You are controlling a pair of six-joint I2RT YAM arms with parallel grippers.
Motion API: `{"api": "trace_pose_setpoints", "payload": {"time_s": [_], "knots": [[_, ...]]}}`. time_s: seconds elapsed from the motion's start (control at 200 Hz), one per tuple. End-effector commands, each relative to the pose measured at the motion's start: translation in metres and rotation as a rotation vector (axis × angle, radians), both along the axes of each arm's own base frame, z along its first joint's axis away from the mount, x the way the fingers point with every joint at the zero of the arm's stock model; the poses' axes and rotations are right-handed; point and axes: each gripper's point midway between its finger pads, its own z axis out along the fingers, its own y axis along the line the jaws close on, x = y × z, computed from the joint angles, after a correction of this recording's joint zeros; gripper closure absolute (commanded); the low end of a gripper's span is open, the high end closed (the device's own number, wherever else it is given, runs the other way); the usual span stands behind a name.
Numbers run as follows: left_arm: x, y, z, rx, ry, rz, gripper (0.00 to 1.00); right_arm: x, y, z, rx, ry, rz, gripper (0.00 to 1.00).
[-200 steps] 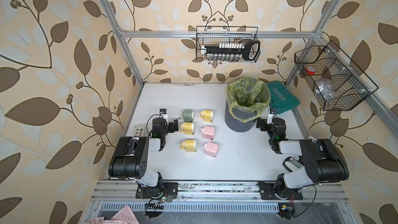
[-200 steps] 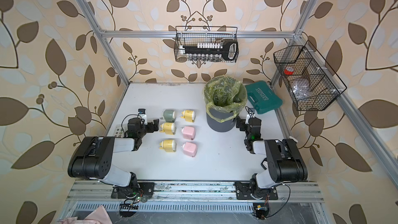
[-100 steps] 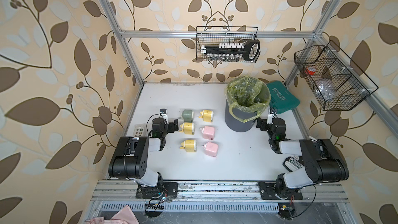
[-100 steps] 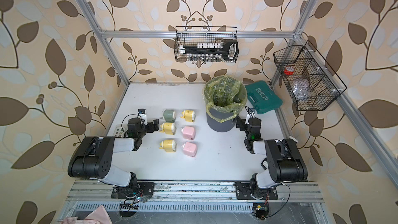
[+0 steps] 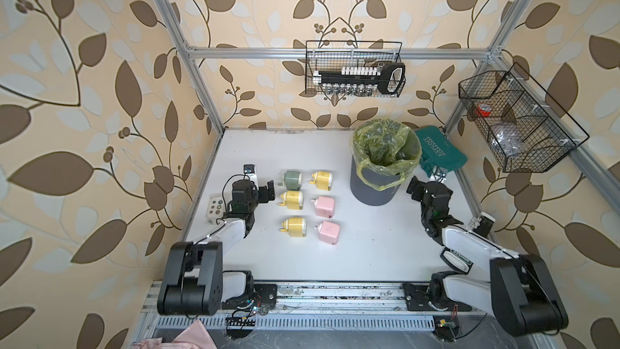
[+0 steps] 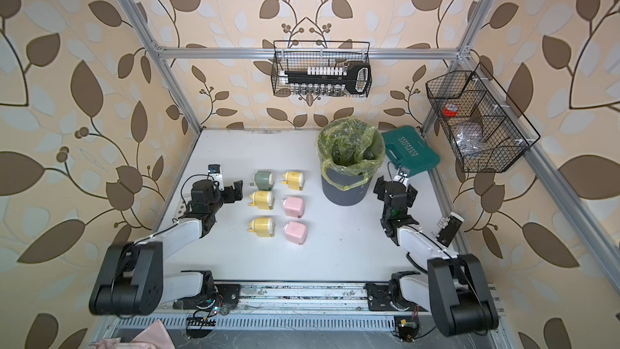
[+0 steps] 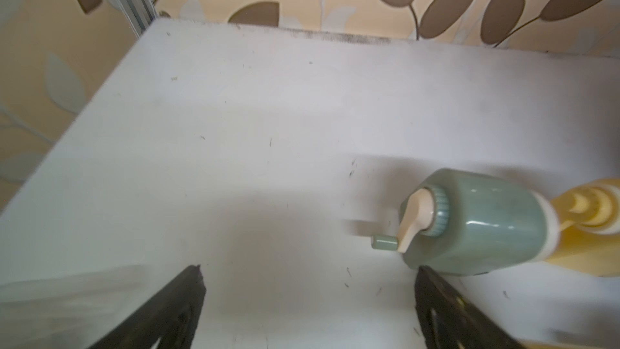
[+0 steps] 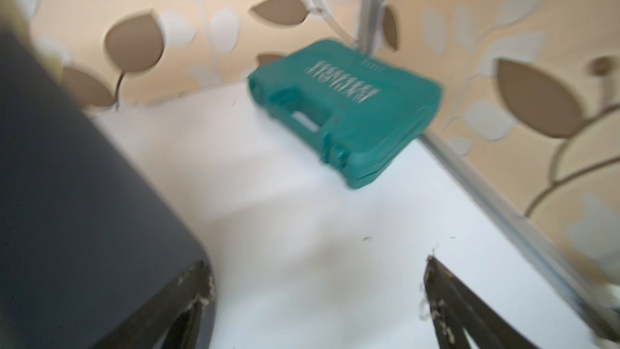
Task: Take out the pencil sharpener tray and clean the shavings
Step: Pick up the pencil sharpener from the center of the board.
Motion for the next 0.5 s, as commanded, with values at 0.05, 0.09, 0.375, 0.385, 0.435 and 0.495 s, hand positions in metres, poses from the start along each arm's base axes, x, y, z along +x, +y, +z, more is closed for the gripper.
{"api": "trace_pose_setpoints", "payload": {"time_s": [0.05,0.09,0.375,0.385,0.435,0.495], "knots": [[-0.027,-0.014,0.054,0.048,-0.04,-0.078,0.01,-0.048,-0.015,0.001,0.214,0.059,-0.146,0.01],[-0.037,-0.028,0.064,0.048,-0.048,-0.15,0.01,-0.053,-0.008,0.005,0.251,0.04,-0.11,0.01],[-0.136,-0.168,0.092,0.047,0.007,-1.0,0.01,-0.09,0.046,-0.003,0.431,0.144,0.16,0.08],[-0.14,-0.171,0.091,0.056,0.017,-1.026,0.01,-0.091,0.048,-0.004,0.441,0.149,0.168,0.08],[-0.154,-0.185,0.086,0.107,0.063,-1.119,0.01,-0.095,0.06,-0.007,0.485,0.159,0.222,0.09],[-0.166,-0.199,0.081,0.16,0.106,-1.204,0.02,-0.099,0.073,-0.009,0.527,0.156,0.288,0.12]]}}
